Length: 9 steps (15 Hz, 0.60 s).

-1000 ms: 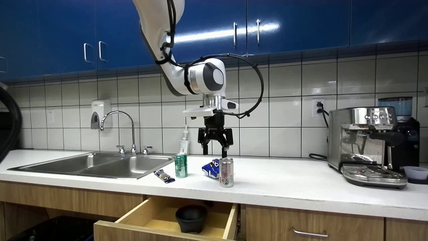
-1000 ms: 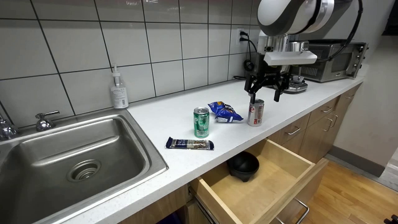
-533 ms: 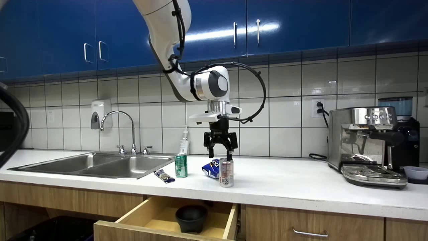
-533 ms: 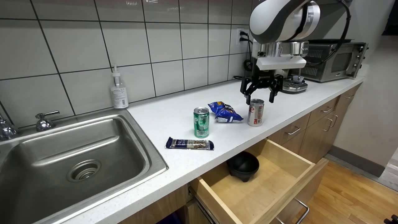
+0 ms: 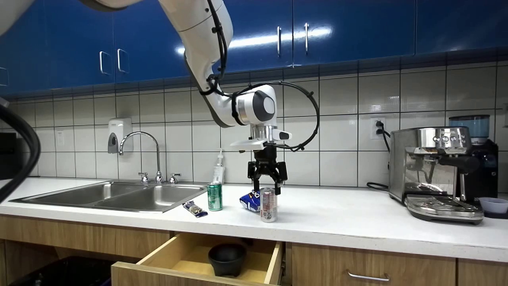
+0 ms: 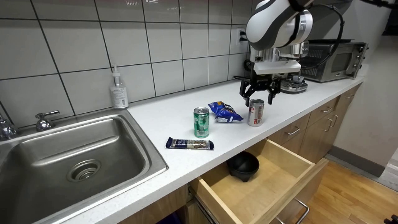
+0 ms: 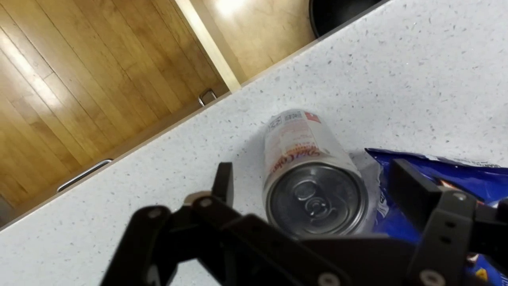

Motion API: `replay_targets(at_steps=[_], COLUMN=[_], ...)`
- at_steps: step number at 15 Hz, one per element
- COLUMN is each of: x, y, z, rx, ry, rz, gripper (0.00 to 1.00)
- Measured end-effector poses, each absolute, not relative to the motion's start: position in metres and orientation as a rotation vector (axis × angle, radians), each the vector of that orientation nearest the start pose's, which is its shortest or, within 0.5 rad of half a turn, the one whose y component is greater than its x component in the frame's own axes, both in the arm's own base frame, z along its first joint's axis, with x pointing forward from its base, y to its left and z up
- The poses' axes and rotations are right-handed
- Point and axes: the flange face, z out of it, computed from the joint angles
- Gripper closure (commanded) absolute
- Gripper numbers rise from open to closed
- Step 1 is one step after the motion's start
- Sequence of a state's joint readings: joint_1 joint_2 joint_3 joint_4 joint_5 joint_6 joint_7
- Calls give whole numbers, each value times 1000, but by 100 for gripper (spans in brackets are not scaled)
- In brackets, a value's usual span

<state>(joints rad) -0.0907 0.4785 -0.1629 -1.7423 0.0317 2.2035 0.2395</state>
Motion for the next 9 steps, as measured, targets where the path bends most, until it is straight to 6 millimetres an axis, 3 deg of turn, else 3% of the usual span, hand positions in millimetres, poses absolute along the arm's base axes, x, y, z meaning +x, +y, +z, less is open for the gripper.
replay_targets(at_steps=[6,7,9], x=[647,647,647], y=[-160,-160,-161], z=[299,299,300], rx=[-3099,-3100,-3101], ry=[790,791,792], rz=[19,17,14], gripper=[0,25,32])
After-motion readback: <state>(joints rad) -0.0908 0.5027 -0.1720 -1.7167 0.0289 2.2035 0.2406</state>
